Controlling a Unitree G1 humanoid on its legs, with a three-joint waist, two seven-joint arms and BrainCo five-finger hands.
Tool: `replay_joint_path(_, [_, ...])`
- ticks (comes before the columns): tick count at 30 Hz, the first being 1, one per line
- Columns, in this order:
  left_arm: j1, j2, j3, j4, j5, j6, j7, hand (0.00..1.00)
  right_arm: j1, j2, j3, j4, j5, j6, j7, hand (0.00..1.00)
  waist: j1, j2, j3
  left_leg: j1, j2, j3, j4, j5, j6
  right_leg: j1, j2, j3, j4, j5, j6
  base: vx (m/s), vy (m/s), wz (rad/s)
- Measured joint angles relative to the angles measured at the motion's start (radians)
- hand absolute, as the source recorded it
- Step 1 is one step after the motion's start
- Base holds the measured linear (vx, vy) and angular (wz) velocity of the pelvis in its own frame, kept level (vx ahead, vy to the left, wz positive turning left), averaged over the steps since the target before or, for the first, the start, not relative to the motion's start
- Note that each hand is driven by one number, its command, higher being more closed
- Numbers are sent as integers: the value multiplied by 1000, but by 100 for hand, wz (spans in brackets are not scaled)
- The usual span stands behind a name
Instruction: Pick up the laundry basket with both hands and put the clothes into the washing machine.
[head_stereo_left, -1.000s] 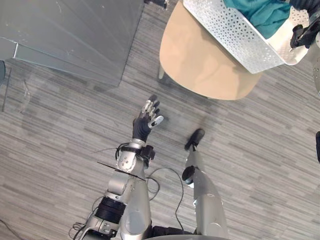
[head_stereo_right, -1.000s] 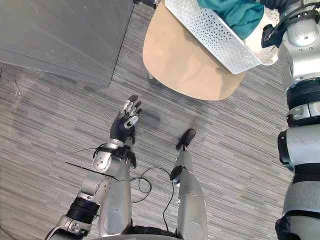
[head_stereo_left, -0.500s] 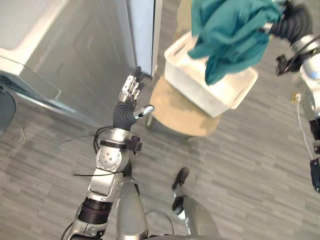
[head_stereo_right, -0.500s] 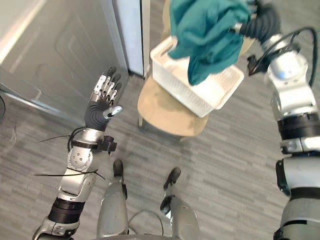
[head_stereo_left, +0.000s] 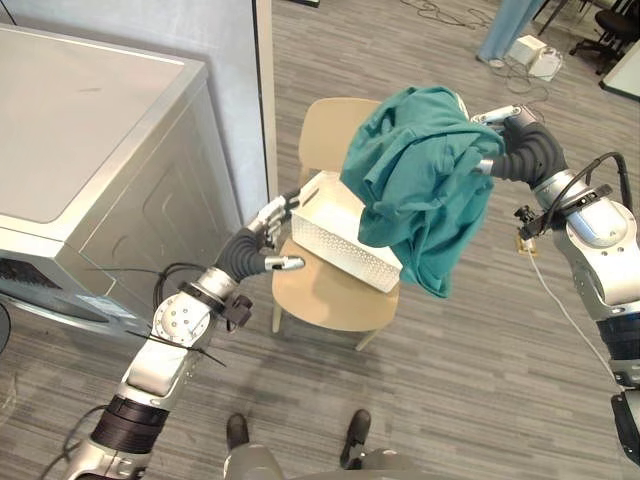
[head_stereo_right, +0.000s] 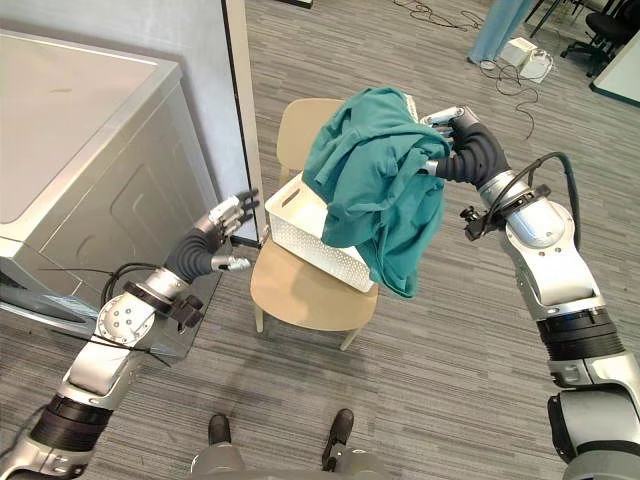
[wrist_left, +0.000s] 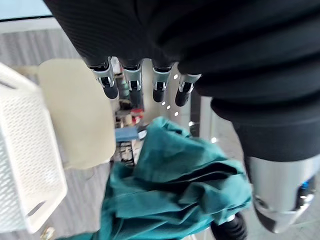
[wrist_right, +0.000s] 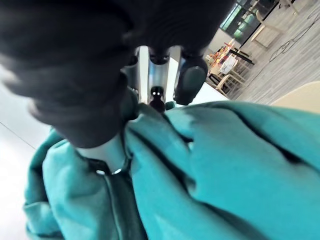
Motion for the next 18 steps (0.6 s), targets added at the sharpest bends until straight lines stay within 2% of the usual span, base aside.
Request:
replay_joint_path(5, [-154, 41, -149, 80, -46, 32, -17, 0, -28, 9, 53, -87, 49, -3, -2, 100, 1, -3, 9, -110, 10, -32, 72, -2, 4, -75, -1, -8, 23, 7, -8, -35, 25, 7])
replay_joint_path(7, [-322, 42, -226, 112, -69, 38, -12, 0, -128, 8, 127, -94, 70, -5, -2, 100, -2, -11, 55, -161, 11, -51, 107, -10, 6, -107, -3, -10, 31, 13, -15, -80, 40, 6])
replay_joint_path(11, [-523, 31, -311, 149, -101, 36, 8, 0, -281, 12, 177, -125, 85, -7, -3, 100, -2, -14, 116, -238, 10, -58, 138, -4, 14, -169, -6, -6, 30, 31, -12, -98, 33, -2])
replay_joint_path(18, [-747, -126, -397, 271, -103, 37, 75, 0, -434, 67, 230, -124, 86, -9, -6, 100, -5, -10, 165, -312, 11, -84, 169, -1, 19, -212, -1, -15, 20, 55, -25, 30, 11, 2])
